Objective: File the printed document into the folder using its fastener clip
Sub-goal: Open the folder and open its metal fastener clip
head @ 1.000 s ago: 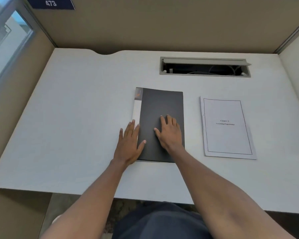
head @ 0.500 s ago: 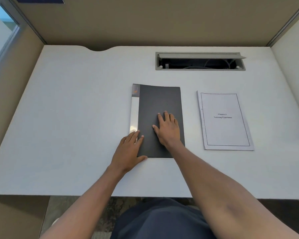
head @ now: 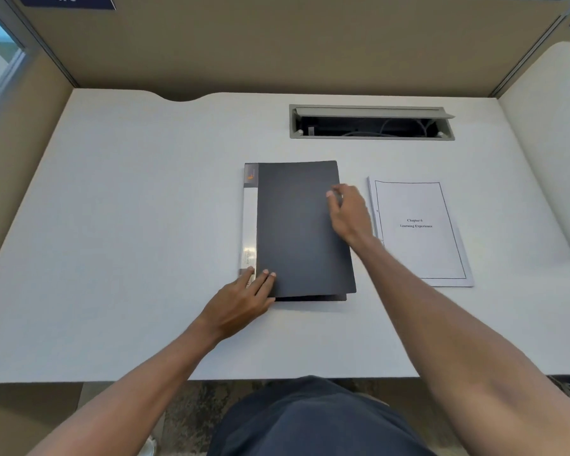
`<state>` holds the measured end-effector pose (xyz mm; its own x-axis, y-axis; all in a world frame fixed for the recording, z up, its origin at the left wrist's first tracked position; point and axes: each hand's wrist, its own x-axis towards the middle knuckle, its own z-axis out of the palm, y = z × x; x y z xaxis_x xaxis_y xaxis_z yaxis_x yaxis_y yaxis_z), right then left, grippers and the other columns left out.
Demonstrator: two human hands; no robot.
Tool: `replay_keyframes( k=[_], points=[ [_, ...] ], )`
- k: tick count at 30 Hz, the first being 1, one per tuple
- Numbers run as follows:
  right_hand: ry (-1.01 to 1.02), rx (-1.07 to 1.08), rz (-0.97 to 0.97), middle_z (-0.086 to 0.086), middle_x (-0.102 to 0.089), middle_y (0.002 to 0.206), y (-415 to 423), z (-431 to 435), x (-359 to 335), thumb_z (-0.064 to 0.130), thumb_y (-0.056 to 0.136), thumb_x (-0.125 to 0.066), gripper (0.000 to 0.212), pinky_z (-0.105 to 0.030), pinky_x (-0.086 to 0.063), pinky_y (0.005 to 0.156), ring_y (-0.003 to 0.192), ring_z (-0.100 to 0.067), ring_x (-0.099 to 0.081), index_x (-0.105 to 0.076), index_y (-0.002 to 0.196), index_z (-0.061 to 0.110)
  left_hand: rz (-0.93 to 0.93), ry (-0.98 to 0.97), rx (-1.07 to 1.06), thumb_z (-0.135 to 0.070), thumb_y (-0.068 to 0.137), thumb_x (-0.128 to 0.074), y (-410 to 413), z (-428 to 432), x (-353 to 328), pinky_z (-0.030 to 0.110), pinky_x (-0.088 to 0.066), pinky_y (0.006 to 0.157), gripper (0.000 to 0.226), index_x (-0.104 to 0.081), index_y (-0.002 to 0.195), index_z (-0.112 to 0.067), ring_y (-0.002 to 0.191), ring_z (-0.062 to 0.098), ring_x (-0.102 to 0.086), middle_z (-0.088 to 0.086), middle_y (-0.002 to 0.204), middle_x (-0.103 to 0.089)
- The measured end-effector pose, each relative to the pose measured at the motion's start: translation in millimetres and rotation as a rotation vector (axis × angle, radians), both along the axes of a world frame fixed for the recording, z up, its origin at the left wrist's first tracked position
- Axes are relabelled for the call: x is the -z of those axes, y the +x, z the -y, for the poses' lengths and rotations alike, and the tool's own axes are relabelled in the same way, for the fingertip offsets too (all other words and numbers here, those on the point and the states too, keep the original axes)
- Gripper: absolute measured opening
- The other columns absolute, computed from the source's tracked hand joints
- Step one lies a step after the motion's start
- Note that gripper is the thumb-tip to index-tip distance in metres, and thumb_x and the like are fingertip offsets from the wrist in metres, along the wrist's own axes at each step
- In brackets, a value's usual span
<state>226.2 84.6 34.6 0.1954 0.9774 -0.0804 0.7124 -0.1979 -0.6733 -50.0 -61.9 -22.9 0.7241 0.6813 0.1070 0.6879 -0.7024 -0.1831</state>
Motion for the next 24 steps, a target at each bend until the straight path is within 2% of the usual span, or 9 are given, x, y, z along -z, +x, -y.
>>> replay_keyframes(
  k=[3, 7, 9, 11, 13, 15, 18, 22, 24],
  points=[
    [0.08, 0.16, -0.102, -0.006, -0.064, 0.12, 24.7, -12.0, -10.7, 0.029, 0.103, -0.044, 0.031, -0.04, -0.049, 0.097, 0.109, -0.026, -0.063, -0.065, 0.119, 0.012, 0.076, -0.026, 0.004, -0.026, 0.108, -0.043, -4.8, -0.4, -2.3, 0.043, -0.064, 0.071, 0.049, -0.042, 0.148, 0.003, 0.113, 0.043, -0.069, 0.017, 0.137, -0.063],
    [0.075, 0.303, -0.079, -0.012, -0.067, 0.121, 31.0, -6.6, -8.0, 0.018, 0.102, -0.041, 0.032, -0.035, -0.044, 0.095, 0.115, -0.03, -0.061, -0.067, 0.118, 0.007, 0.201, -0.079, -0.069, -0.022, 0.109, -0.028, -7.8, 6.6, -7.6, 0.034, -0.064, 0.067, 0.052, -0.026, 0.157, 0.0, 0.118, 0.037, -0.068, 0.016, 0.138, -0.059],
    [0.014, 0.206, -0.041, -0.015, -0.067, 0.127, 13.8, 2.4, -1.9, 0.012, 0.101, -0.041, 0.036, -0.036, -0.045, 0.1, 0.12, -0.032, -0.061, -0.066, 0.127, 0.004, 0.339, -0.105, -0.15, -0.017, 0.104, -0.038, -7.5, 12.2, -11.9, 0.025, -0.06, 0.059, 0.054, -0.03, 0.155, -0.001, 0.094, 0.03, -0.072, 0.014, 0.135, -0.058],
    [-0.056, 0.057, -0.017, -0.016, -0.062, 0.137, -13.3, 14.9, 4.9, 0.011, 0.1, -0.044, 0.041, -0.039, -0.044, 0.108, 0.128, -0.032, -0.056, -0.06, 0.136, 0.004, 0.492, -0.199, -0.302, -0.008, 0.093, -0.06, -5.5, 19.7, -16.7, 0.018, -0.053, 0.051, 0.068, -0.032, 0.154, -0.005, 0.062, 0.02, -0.062, 0.013, 0.136, -0.057],
    [-0.096, -0.112, 0.03, -0.013, -0.051, 0.149, -44.7, 29.2, 11.5, 0.018, 0.1, -0.05, 0.047, -0.04, -0.04, 0.114, 0.137, -0.03, -0.048, -0.051, 0.146, 0.007, 0.629, -0.308, -0.44, -0.003, 0.088, -0.065, -4.3, 26.7, -19.2, 0.015, -0.047, 0.051, 0.075, -0.031, 0.155, -0.01, 0.056, 0.018, -0.056, 0.01, 0.143, -0.051],
    [-0.121, -0.267, 0.14, -0.009, -0.04, 0.158, -75.1, 42.0, 17.7, 0.034, 0.098, -0.058, 0.062, -0.042, -0.039, 0.116, 0.145, -0.027, -0.038, -0.04, 0.153, 0.014, 0.779, -0.4, -0.549, -0.006, 0.091, -0.058, -4.2, 31.9, -21.2, 0.014, -0.05, 0.059, 0.07, -0.031, 0.155, -0.016, 0.072, 0.016, -0.064, 0.002, 0.147, -0.045],
    [-0.164, -0.428, 0.349, -0.006, -0.025, 0.166, -113.0, 54.7, 24.6, 0.055, 0.089, -0.066, 0.087, -0.046, -0.039, 0.115, 0.15, -0.028, -0.029, -0.026, 0.159, 0.022, 0.96, -0.465, -0.691, -0.022, 0.094, -0.045, -5.1, 34.2, -30.4, 0.006, -0.051, 0.068, 0.06, -0.032, 0.152, -0.029, 0.094, 0.004, -0.061, -0.012, 0.14, -0.046],
    [-0.232, -0.54, 0.517, -0.009, -0.016, 0.168, -132.5, 65.8, 32.0, 0.068, 0.082, -0.067, 0.101, -0.047, -0.033, 0.12, 0.153, -0.03, -0.024, -0.017, 0.16, 0.028, 1.07, -0.411, -0.776, -0.024, 0.1, -0.05, -6.3, 35.1, -47.9, 0.031, -0.061, 0.089, 0.057, -0.033, 0.154, -0.031, 0.114, -0.008, -0.056, -0.026, 0.135, -0.049],
    [-0.233, -0.558, 0.57, -0.01, -0.016, 0.168, -132.8, 68.3, 33.6, 0.069, 0.082, -0.066, 0.098, -0.046, -0.031, 0.12, 0.152, -0.03, -0.023, -0.02, 0.159, 0.029, 1.146, -0.345, -0.777, -0.024, 0.1, -0.057, -8.4, 32.3, -61.3, 0.034, -0.06, 0.095, 0.058, -0.035, 0.154, -0.028, 0.121, -0.009, -0.054, -0.039, 0.133, -0.046]
  ],
)
